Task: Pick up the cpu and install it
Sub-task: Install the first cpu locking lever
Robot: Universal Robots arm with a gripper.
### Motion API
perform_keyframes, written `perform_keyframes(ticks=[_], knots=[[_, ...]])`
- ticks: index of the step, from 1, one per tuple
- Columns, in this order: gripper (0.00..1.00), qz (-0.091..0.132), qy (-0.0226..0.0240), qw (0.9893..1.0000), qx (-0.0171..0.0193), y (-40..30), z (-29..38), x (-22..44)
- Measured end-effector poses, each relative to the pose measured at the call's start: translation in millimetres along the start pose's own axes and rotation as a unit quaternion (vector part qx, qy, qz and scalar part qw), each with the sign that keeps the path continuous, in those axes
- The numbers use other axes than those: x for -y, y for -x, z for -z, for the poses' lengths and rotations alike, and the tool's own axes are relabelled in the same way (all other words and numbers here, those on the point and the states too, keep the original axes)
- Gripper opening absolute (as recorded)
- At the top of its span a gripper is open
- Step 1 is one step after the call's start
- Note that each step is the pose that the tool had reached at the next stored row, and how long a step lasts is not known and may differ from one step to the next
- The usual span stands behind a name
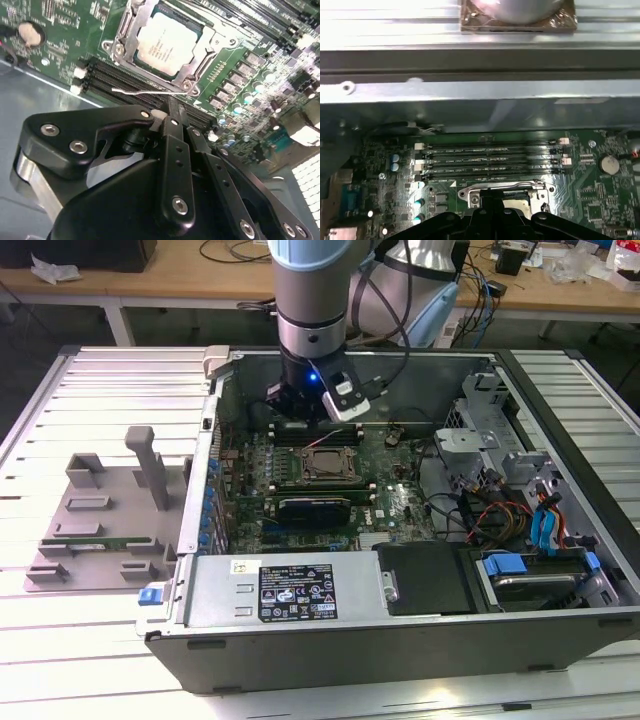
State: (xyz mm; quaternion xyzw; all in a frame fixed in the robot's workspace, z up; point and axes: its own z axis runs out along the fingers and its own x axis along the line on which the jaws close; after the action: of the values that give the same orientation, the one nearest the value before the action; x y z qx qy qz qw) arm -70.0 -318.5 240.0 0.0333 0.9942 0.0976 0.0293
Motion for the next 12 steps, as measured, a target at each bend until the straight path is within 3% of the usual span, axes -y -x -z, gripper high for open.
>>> perform_keyframes(ticks=[3, 4, 9, 10, 12], knots=[[0.11, -0.039, 0.0022, 0.9992, 0.0074, 0.2, -6.3, 1.2], [0.11, -0.054, 0.0028, 0.9985, 0.0103, 0.3, -8.2, 1.6], [0.11, -0.064, 0.0033, 0.9979, 0.0124, 0.3, -9.0, 1.8], [0.11, -0.075, 0.0061, 0.9971, 0.0142, 0.2, -10.5, 2.0], [0.11, -0.107, 0.0058, 0.9941, 0.0206, 0.1, -13.6, 2.7]])
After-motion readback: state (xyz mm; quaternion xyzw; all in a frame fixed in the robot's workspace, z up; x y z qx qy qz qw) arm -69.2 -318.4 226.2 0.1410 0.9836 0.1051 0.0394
